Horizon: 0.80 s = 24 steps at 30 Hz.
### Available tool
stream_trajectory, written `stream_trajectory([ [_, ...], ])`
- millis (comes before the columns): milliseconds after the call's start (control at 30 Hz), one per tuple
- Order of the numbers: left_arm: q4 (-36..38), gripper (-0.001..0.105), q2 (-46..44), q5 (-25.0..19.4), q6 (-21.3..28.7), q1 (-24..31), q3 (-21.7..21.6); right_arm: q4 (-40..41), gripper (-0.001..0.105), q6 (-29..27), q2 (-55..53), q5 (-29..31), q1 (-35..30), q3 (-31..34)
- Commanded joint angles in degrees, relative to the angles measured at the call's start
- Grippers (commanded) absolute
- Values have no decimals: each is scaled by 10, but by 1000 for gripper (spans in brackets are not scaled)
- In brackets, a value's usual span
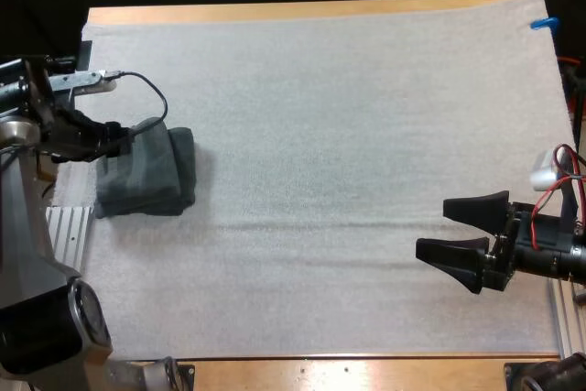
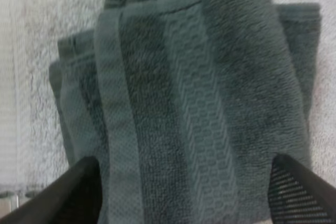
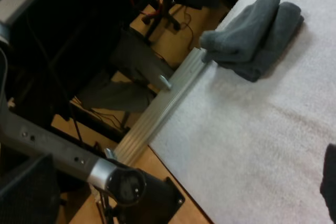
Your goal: Pick towel from pile fold and stack
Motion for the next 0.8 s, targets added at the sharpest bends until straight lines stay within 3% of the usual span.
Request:
stream_trajectory([
  [0, -4, 65, -10, -12, 6, -10, -1, -9, 100, 3, 0, -9, -2, 0],
  [167, -23, 65, -8, -88, 18, -56, 20, -24, 100, 19, 2, -23, -2, 0],
  [300, -77, 65, -7, -144, 14, -91, 78, -46, 100, 43, 16, -63, -2, 0],
  [533, -170, 65, -8, -147, -11, -97, 194, -49, 100, 43, 44, -73, -2, 0],
  [633, -187, 65, -5, -147, -10, -97, 213, -49, 100, 43, 48, -73, -2, 0],
  [767, -187, 65, -7, -147, -3, -97, 207, -57, 100, 42, 48, -73, -2, 0],
])
